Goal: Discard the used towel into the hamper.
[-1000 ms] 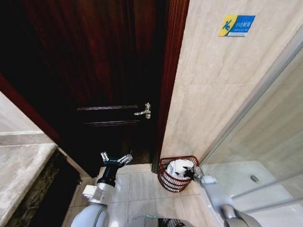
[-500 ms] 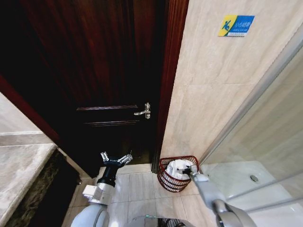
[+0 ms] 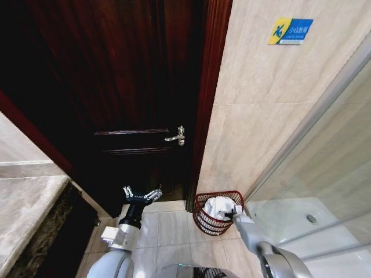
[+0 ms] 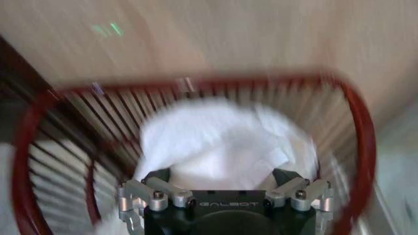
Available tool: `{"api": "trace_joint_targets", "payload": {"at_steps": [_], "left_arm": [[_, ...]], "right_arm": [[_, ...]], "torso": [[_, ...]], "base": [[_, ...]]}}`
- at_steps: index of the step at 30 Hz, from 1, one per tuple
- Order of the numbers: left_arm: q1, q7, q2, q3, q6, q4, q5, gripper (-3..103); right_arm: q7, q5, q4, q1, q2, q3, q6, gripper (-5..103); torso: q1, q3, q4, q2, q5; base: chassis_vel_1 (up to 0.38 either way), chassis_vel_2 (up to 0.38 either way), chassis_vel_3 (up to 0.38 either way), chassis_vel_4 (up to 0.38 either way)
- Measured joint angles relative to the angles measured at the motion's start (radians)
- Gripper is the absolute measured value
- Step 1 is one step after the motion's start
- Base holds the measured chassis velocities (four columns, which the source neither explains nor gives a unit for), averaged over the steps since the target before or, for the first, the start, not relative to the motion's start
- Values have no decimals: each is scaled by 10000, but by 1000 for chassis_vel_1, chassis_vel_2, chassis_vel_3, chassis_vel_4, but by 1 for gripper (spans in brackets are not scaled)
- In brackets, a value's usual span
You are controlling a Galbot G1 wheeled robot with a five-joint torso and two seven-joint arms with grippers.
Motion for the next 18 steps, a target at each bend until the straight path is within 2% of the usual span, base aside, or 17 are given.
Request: {"api": "trace_joint_targets", "payload": {"at_steps": [1,2,5,9,10,11,13,14,17,18], "left_arm": [[0,0,0,0,0,0,0,100],[0,0,0,0,0,0,0,100],[0,0,-1,0,0,0,0,100],[0,0,0,0,0,0,0,100],[0,0,0,0,0,0,0,100],[0,0,0,0,0,0,0,100],[0,0,0,0,0,0,0,100],[0,0,0,0,0,0,0,100],[0,0,0,0,0,0,0,100],[0,0,0,0,0,0,0,100]], "right_arm": [[-448,-14,69,16,37,-29,637,100],[-448,-14,69,16,37,-29,637,100],[-1405,71,-23,147,417,-54,1070,100],[-1653,256,-293,220,769,-21,699,100],[-1464,368,-458,264,914,22,279,100],[-1464,368,-458,264,914,22,279,100],[-687,332,-639,342,910,68,-385,100],[-687,332,-639,342,910,68,-385,100],[498,-43,-803,449,385,96,-537,100],[498,-43,-803,449,385,96,-537,100]], "torso": [[0,0,0,0,0],[0,0,0,0,0],[0,0,4,0,4],[0,0,7,-1,7],[1,0,6,-1,8],[1,0,6,-1,8],[0,0,5,-1,5],[0,0,5,-1,5],[0,0,2,0,1],[0,0,2,0,1]], "base": [[0,0,0,0],[0,0,0,0],[0,0,0,0],[0,0,0,0],[0,0,0,0],[0,0,0,0],[0,0,0,0],[0,0,0,0],[0,0,0,0],[0,0,0,0]]}}
